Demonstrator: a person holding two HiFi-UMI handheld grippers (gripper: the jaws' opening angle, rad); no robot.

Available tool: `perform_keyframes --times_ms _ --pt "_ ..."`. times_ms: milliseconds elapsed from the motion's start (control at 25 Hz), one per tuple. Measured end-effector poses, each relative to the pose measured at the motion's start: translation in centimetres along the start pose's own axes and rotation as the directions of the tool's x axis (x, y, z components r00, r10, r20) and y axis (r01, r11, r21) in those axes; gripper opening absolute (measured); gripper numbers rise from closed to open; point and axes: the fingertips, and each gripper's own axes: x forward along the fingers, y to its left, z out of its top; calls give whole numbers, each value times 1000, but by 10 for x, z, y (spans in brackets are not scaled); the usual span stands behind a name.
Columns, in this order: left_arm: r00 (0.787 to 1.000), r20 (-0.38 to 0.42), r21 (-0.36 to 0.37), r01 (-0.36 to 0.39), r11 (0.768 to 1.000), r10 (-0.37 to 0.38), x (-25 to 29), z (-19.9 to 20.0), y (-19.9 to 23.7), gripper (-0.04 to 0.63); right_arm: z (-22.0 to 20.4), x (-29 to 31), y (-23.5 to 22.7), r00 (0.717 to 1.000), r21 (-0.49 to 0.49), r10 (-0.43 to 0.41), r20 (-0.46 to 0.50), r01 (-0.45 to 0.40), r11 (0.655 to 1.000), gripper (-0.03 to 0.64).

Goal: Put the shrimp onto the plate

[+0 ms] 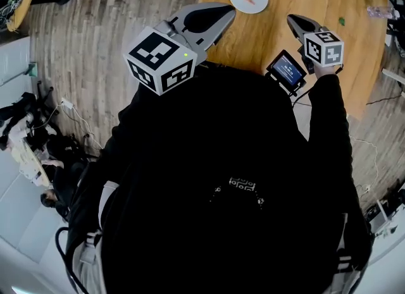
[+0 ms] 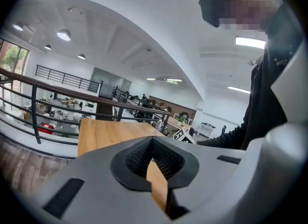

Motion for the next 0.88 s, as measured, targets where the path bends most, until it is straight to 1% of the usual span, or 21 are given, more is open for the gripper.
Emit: perform_keyframes --times_ms 240,440,600,760,880 --pt "997 14 66 81 995 -82 -3 24 -7 -2 45 -45 40 990 22 -11 143 7 1000 25" --pt "991 20 112 132 985 -135 1 39 -16 -2 81 -79 69 969 8 6 246 -8 1000 20" --pt "985 46 153 156 976 -165 5 51 -22 -2 107 -110 93 940 -9 42 339 -42 999 19" --pt "981 59 179 174 968 -187 8 62 -27 -2 138 -144 117 891 -40 95 443 -87 995 18" --pt "978 52 187 189 964 -202 12 61 -33 -2 149 -160 129 868 -73 125 481 -102 992 18"
